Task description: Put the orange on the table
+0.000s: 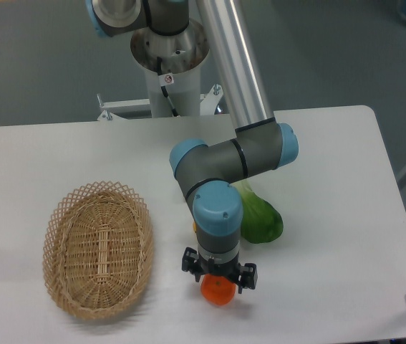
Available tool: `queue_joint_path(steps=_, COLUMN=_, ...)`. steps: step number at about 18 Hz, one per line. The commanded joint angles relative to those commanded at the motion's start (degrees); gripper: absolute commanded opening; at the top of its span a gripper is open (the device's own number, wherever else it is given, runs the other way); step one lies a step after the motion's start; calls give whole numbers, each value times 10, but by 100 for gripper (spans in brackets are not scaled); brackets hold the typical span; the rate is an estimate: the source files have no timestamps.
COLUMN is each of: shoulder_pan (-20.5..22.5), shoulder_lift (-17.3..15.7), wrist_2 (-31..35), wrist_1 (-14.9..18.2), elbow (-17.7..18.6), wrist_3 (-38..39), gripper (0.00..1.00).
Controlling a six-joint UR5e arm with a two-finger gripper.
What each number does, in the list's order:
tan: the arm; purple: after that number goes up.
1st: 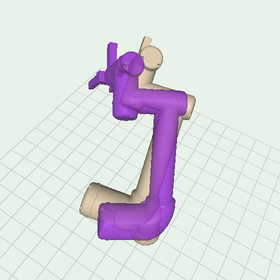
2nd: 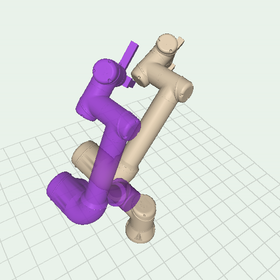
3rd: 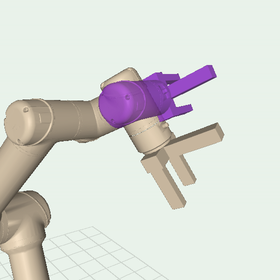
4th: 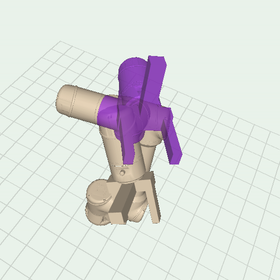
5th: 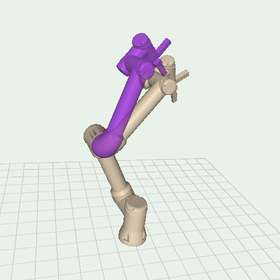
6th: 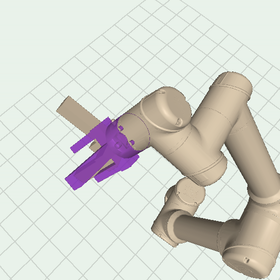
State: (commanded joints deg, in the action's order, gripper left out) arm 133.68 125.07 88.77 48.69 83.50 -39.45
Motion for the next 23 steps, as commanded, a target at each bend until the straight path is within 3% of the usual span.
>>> queue_joint_path(steps=2, shoulder_pan=14, shoulder_lift=-25, wrist_2=2, wrist_1=2, elbow=-7, wrist_3=-30, gripper=100)
queue_joint_path(steps=7, shoulder_pan=24, shoulder_lift=-41, wrist_2=20, wrist_1=16, elbow=-57, wrist_3=-44, gripper=100)
queue_joint_path(steps=8, shoulder_pan=32, shoulder_lift=-53, wrist_2=23, wrist_1=30, elbow=-62, wrist_3=-48, gripper=100)
queue_joint_path(steps=9, shoulder_pan=46, shoulder_lift=-67, wrist_2=22, wrist_1=67, elbow=-72, wrist_3=-71, gripper=100)
queue_joint_path(steps=11, shoulder_pan=53, shoulder_lift=-83, wrist_2=20, wrist_1=111, elbow=-78, wrist_3=-115, gripper=100)
queue_joint_path(steps=15, shoulder_pan=76, shoulder_lift=-110, wrist_2=16, wrist_1=155, elbow=-82, wrist_3=-155, gripper=100)
queue_joint_path(steps=18, shoulder_pan=93, shoulder_lift=-130, wrist_2=17, wrist_1=203, elbow=-85, wrist_3=-233, gripper=100)
queue_joint_path(steps=23, shoulder_pan=121, shoulder_lift=-146, wrist_2=10, wrist_1=233, elbow=-85, wrist_3=-322, gripper=100)
